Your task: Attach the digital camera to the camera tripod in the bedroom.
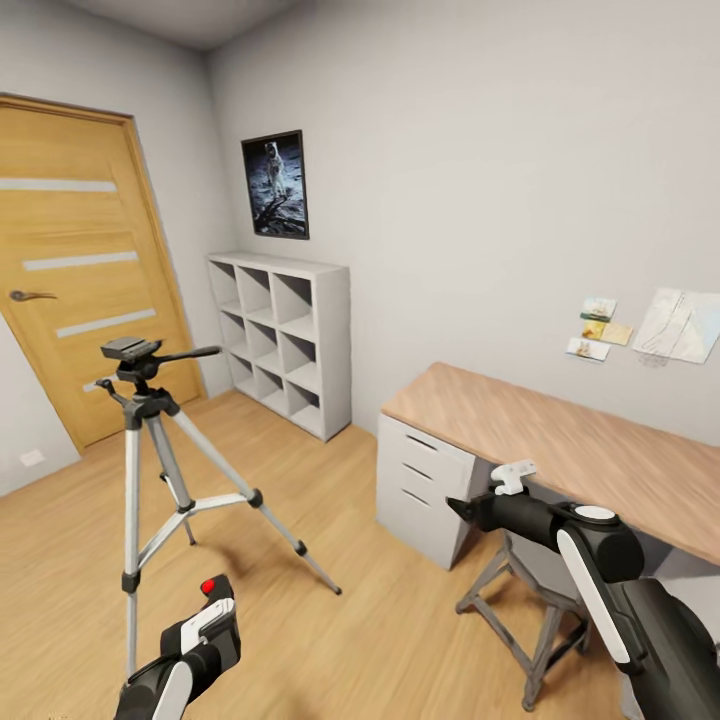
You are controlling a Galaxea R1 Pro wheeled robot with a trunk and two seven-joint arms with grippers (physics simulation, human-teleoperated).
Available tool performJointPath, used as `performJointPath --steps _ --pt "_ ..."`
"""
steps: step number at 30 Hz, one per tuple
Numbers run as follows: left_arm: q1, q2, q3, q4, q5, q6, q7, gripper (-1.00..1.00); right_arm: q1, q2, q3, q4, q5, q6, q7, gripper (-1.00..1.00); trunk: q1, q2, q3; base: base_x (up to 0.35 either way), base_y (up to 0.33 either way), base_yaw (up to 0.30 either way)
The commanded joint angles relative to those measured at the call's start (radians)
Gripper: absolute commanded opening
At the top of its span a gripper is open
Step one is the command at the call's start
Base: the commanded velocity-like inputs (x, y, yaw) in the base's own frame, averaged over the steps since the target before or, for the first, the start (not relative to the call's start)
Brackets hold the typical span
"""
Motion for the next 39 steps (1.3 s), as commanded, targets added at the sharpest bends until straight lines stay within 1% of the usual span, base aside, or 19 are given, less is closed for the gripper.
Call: performJointPath --steps 1,12,23,24,30,31,32,34,37,38,39 --pt "-0.001 -0.001 0.002 -0.002 0.010 0.005 0.008 -1.00 -0.001 -0.001 0.000 -0.001 -0.010 0.005 -0.005 1.00 0.001 -0.002 -0.002 0.113 -0.313 0.254" --pt "-0.001 -0.001 0.002 -0.004 0.011 0.005 0.006 -1.00 0.000 -0.001 0.000 -0.001 -0.010 0.005 -0.005 1.00 0.001 -0.002 -0.002 0.159 -0.272 0.254" --pt "-0.001 -0.001 0.004 -0.009 0.012 0.004 -0.011 -1.00 0.005 -0.002 0.002 -0.001 -0.010 -0.009 -0.004 1.00 0.001 -0.002 -0.002 0.050 -0.058 0.254" --pt "-0.001 -0.001 0.003 -0.010 0.012 0.004 -0.012 -1.00 0.011 -0.003 0.024 -0.001 -0.009 -0.019 -0.003 1.00 0.001 -0.002 -0.002 0.003 -0.003 0.254" --pt "0.000 -0.001 0.003 -0.017 0.012 0.004 -0.013 -1.00 0.015 -0.009 0.041 -0.001 -0.009 -0.021 -0.003 1.00 0.001 -0.002 -0.002 0.001 -0.002 0.254" --pt "0.027 -0.001 0.004 -0.077 0.016 0.004 -0.016 -1.00 0.016 -0.013 0.044 -0.001 -0.008 -0.022 -0.003 1.00 0.001 -0.002 -0.002 0.000 0.000 0.254" --pt "0.041 -0.001 0.004 -0.102 0.018 0.004 -0.018 -1.00 0.016 -0.013 0.045 -0.001 -0.008 -0.022 -0.003 1.00 0.001 -0.002 -0.002 0.000 0.000 0.254" --pt "0.095 -0.001 0.004 -0.200 0.022 0.005 -0.036 -1.00 0.016 -0.014 0.046 -0.001 -0.008 -0.022 -0.003 1.00 0.001 -0.002 -0.002 0.000 0.000 0.254" --pt "0.132 0.006 0.006 -0.257 0.027 0.006 -0.069 -1.00 0.016 -0.015 0.047 -0.001 -0.009 -0.022 -0.003 1.00 0.001 -0.002 -0.002 0.000 0.000 0.254" --pt "0.132 0.006 0.006 -0.257 0.027 0.006 -0.069 -1.00 0.016 -0.015 0.047 -0.001 -0.009 -0.022 -0.003 1.00 0.001 -0.002 -0.002 0.000 0.000 0.254" --pt "0.146 0.011 0.007 -0.275 0.032 0.006 -0.083 -1.00 0.016 -0.015 0.047 -0.001 -0.008 -0.022 -0.003 1.00 0.001 -0.002 -0.002 0.000 0.000 0.254"
